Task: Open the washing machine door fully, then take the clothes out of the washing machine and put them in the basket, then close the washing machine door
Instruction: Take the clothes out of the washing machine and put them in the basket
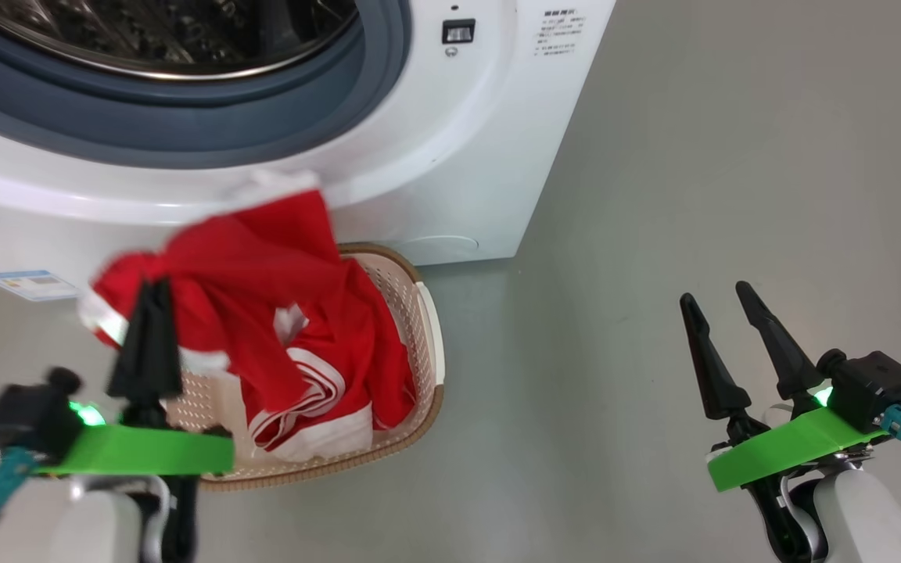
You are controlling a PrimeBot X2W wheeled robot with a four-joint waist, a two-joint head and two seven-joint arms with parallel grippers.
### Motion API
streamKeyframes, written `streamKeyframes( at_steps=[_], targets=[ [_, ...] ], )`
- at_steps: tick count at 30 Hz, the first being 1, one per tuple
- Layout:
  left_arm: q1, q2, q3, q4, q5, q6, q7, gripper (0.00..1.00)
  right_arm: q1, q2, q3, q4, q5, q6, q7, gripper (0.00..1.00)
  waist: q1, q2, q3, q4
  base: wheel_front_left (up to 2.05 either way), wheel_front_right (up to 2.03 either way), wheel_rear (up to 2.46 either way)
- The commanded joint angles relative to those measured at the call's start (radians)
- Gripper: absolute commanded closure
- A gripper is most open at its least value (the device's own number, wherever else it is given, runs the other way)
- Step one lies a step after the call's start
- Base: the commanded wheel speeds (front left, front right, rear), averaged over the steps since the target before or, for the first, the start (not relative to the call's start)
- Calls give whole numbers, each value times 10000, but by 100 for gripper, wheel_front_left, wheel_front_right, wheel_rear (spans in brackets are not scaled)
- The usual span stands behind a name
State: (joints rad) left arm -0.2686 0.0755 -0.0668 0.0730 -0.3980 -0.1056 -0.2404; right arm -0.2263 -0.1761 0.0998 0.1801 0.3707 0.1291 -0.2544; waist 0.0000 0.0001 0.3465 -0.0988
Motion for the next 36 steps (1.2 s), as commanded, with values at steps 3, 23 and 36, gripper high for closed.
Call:
streamKeyframes(
  at_steps=[3,23,36],
  targets=[
    [-391,203,21,1622,159,-61,-135,100,-188,25,249,-255,-30,16,-74,0,0,-1,277,-119,0,0,0],
    [-3507,596,-569,8508,1308,-244,-212,100,-910,345,570,-292,-120,16,-74,0,0,-1,1678,-780,0,0,0],
    [-5139,921,-1950,10998,554,-250,-213,100,-1446,552,757,-394,-223,16,-74,0,0,-1,2567,-1121,0,0,0]
  ],
)
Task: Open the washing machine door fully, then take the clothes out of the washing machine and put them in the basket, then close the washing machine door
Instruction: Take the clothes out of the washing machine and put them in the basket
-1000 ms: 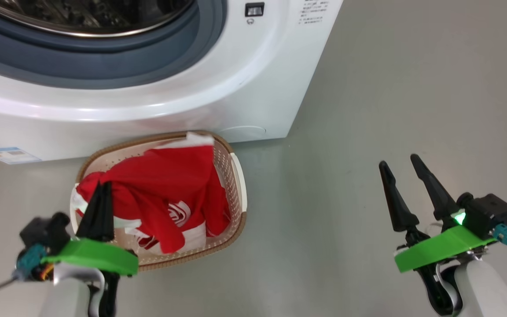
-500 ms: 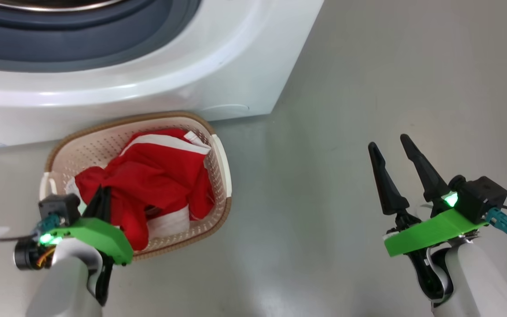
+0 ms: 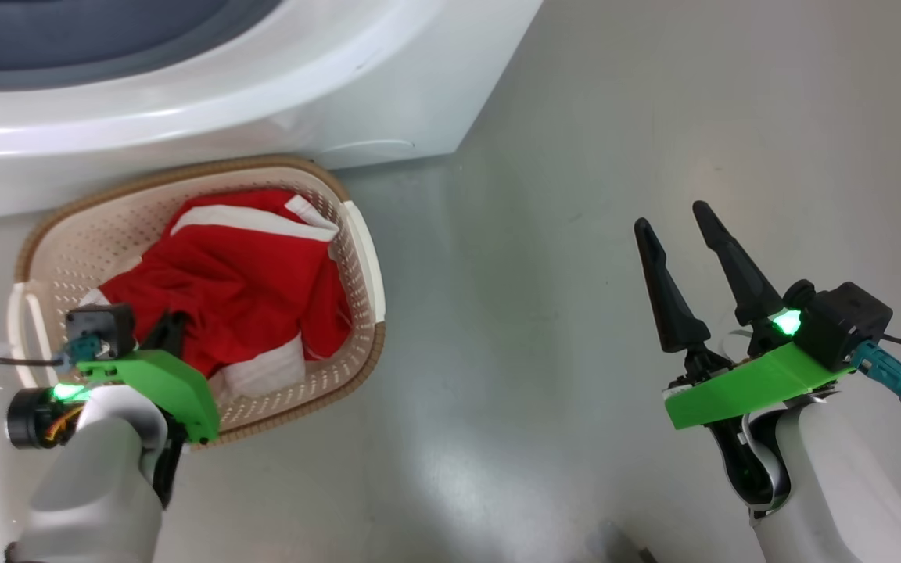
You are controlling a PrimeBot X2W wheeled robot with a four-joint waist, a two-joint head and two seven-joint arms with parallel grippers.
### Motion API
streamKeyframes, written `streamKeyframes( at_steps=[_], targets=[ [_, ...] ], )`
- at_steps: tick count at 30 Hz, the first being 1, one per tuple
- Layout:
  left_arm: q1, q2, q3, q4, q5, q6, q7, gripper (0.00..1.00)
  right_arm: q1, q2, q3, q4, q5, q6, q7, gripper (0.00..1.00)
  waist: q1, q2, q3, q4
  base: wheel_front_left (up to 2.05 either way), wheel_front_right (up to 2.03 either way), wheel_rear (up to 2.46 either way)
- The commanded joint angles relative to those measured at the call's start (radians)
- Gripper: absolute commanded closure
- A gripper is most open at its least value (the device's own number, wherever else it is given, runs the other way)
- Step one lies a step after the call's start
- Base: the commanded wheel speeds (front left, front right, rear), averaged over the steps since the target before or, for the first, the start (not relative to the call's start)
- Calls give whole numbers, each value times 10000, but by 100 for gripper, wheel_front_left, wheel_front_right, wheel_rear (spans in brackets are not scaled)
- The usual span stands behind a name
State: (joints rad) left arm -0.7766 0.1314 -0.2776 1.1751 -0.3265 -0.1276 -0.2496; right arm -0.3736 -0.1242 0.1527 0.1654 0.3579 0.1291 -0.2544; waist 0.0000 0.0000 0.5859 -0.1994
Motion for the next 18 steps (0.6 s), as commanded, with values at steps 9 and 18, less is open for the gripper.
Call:
streamKeyframes(
  at_steps=[9,18],
  targets=[
    [-657,850,-830,596,-1088,-30,-4,68,-194,92,341,-388,-170,16,-74,0,0,0,670,-303,0,0,0],
    [-734,941,-1365,385,-2132,-30,-89,0,-210,113,270,-283,-212,16,-74,0,0,0,485,-185,0,0,0]
  ],
)
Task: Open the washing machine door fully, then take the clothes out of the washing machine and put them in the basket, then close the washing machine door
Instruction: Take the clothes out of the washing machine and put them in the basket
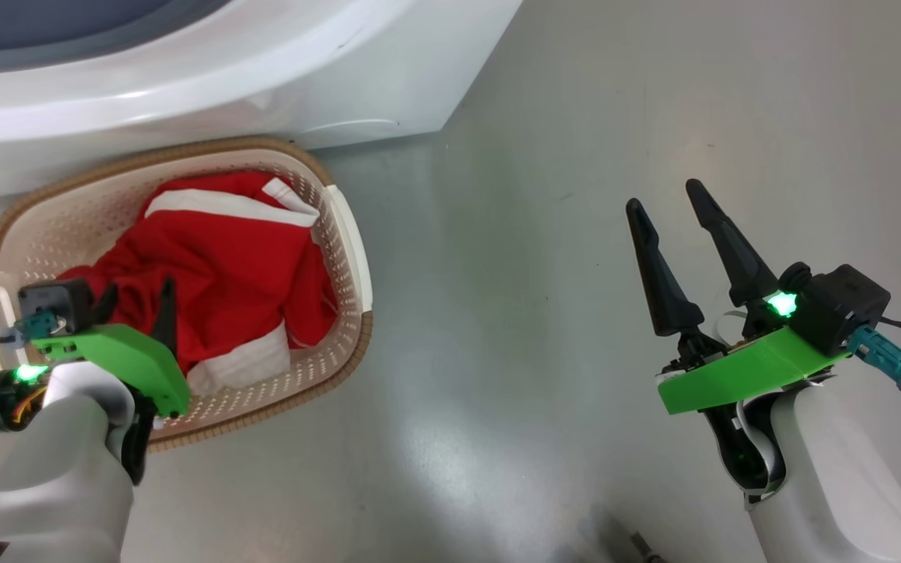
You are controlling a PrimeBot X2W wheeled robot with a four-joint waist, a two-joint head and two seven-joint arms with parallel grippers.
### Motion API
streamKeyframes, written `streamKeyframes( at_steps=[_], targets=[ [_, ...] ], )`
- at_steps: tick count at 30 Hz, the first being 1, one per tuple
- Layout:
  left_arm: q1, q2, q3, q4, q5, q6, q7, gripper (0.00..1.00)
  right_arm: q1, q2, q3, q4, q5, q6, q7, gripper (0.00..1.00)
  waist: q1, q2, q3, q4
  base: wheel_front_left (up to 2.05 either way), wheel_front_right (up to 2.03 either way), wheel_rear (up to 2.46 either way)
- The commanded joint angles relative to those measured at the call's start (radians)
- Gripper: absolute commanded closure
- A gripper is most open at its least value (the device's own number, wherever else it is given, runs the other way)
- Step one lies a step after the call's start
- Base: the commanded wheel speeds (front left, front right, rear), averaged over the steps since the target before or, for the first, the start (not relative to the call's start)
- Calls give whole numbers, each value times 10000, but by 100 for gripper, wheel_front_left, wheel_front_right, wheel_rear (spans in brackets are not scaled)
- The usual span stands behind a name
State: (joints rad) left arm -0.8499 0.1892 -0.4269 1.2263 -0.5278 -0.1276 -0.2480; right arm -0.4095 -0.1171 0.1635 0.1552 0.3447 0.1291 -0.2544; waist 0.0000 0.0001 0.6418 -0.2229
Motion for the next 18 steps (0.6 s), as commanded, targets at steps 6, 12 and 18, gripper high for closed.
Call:
streamKeyframes(
  at_steps=[6,12,18],
  targets=[
    [125,448,-5,-711,-681,-30,-132,0,226,12,85,-93,-45,16,-74,0,0,-1,-464,241,0,0,0],
    [676,591,814,-2152,-580,-30,-135,0,457,-165,45,71,-6,16,-74,0,0,-1,-1128,499,0,0,0],
    [1495,389,1940,-3481,269,-30,-136,0,740,-482,13,231,75,16,-74,0,0,-1,-1890,811,0,0,0]
  ],
)
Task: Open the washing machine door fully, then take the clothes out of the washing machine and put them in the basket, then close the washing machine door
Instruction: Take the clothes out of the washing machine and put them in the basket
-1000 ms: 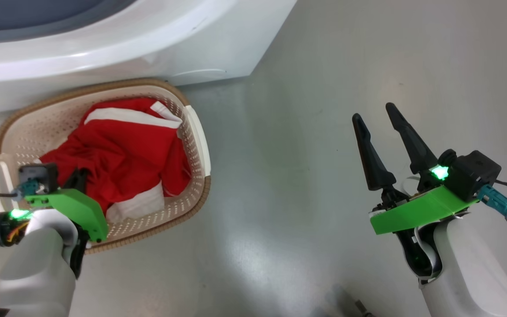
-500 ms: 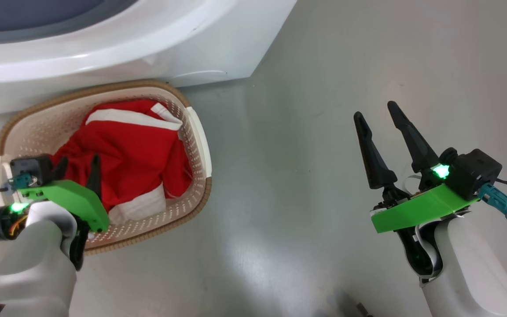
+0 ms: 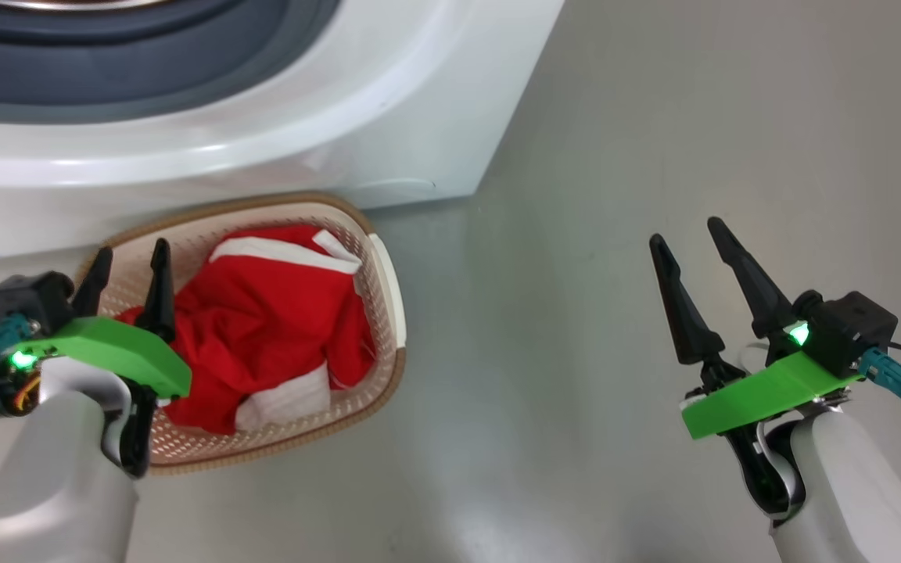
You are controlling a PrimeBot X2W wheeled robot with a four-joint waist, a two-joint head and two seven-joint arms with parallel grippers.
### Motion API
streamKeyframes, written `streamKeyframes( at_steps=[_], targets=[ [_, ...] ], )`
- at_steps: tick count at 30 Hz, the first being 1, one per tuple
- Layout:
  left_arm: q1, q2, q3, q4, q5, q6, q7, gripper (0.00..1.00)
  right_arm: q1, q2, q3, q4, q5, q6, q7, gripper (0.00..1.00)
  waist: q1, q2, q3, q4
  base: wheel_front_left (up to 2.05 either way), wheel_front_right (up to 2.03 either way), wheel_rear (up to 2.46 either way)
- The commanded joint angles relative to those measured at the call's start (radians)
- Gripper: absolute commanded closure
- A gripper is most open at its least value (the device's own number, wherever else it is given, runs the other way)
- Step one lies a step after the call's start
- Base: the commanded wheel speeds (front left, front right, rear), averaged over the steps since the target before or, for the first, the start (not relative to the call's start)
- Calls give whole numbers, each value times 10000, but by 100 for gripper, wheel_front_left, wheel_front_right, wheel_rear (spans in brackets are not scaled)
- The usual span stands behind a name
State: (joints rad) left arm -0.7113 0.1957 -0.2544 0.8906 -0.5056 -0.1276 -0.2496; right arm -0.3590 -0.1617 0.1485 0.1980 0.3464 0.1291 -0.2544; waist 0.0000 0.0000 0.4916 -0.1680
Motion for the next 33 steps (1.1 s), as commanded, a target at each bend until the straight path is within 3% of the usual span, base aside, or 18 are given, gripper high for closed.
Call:
streamKeyframes(
  at_steps=[1,14,24,33],
  targets=[
    [236,267,359,-327,213,-30,-121,0,291,-81,153,-182,70,16,-74,0,0,0,-507,312,0,0,0],
    [2186,-183,2114,-2936,1534,-30,-121,0,1126,-519,56,-82,271,16,-74,0,0,0,-2019,618,0,0,0],
    [4155,-393,2851,-5201,2076,-30,-122,0,1864,-732,-7,-47,382,16,-74,0,0,0,-3023,787,0,0,0],
    [5741,-619,3405,-6356,2544,-31,-122,0,2502,-936,-46,-33,524,16,-74,0,0,0,-3739,809,0,0,0]
  ],
)
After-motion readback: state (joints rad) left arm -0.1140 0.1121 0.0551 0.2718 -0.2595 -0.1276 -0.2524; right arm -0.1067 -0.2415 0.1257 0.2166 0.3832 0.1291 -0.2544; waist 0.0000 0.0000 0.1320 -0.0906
